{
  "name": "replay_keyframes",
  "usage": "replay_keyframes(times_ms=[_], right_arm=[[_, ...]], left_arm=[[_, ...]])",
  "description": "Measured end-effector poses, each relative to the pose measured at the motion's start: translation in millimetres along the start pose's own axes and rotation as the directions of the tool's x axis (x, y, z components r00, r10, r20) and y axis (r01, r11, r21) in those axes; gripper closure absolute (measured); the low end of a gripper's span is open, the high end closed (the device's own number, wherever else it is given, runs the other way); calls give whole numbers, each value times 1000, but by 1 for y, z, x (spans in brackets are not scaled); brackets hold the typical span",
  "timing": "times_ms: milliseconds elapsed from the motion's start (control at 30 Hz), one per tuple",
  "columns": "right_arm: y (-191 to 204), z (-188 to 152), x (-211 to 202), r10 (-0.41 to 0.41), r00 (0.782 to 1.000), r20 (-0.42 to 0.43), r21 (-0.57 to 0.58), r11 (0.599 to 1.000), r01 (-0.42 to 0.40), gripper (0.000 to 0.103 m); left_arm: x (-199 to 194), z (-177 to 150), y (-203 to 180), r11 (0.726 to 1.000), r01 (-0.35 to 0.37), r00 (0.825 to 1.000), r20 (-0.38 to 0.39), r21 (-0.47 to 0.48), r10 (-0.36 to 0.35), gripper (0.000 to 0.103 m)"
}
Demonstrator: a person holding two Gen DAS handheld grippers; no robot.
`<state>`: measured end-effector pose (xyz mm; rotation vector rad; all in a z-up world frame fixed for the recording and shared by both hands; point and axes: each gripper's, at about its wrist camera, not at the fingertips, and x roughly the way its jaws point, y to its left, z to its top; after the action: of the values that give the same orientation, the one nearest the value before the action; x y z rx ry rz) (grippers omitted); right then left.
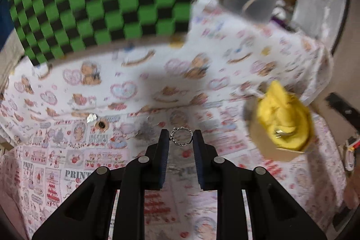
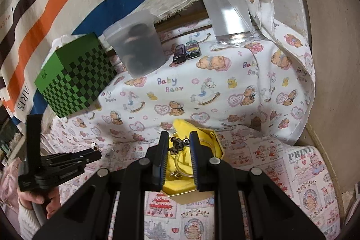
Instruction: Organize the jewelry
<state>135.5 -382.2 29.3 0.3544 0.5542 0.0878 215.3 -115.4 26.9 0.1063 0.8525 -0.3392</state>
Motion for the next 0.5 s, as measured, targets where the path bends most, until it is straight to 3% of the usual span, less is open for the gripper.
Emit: replay_keyframes(times_ms=[267, 500], right_arm=[[-13, 0, 12, 59, 997, -42, 71, 996, -55, 86], [-21, -1, 23, 63, 996, -68, 80, 995, -57, 85]], left_arm=[[-40, 16, -38, 996, 71, 994, 85, 58, -76, 83], [-28, 19, -82, 992, 103, 989, 102, 72, -110, 83]])
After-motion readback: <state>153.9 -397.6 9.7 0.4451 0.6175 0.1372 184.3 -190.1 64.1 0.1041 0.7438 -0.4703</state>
